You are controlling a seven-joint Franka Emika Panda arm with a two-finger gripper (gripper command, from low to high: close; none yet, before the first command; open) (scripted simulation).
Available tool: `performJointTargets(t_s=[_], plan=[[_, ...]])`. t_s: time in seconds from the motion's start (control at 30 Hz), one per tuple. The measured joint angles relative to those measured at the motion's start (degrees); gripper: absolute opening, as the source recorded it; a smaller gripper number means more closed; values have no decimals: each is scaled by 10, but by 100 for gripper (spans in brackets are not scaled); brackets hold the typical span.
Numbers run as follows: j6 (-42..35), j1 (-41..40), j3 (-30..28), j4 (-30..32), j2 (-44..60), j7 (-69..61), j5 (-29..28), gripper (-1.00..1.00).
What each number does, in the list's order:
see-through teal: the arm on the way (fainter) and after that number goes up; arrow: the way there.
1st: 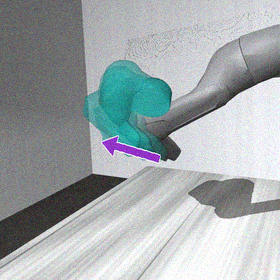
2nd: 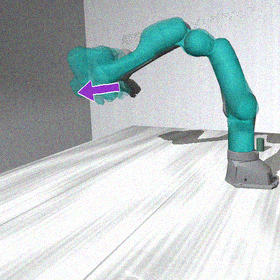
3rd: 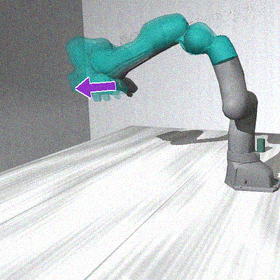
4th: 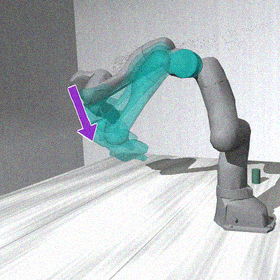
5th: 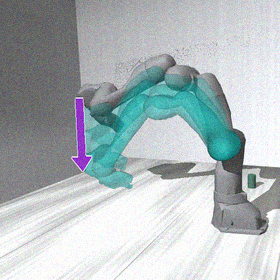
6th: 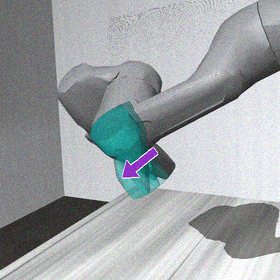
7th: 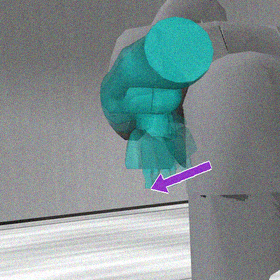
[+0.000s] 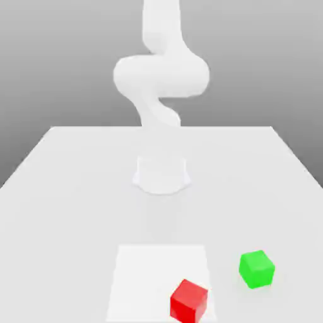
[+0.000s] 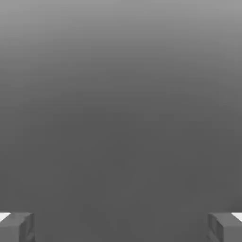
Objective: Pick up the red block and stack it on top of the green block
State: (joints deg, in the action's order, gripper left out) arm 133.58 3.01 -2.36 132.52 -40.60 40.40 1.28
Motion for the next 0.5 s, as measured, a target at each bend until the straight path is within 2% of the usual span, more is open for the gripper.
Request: performJointTargets(t_s=[0.27, 0.5], plan=[[58, 82, -62, 24, 171, -183, 50, 0], [107, 123, -83, 44, 317, -337, 90, 0]])
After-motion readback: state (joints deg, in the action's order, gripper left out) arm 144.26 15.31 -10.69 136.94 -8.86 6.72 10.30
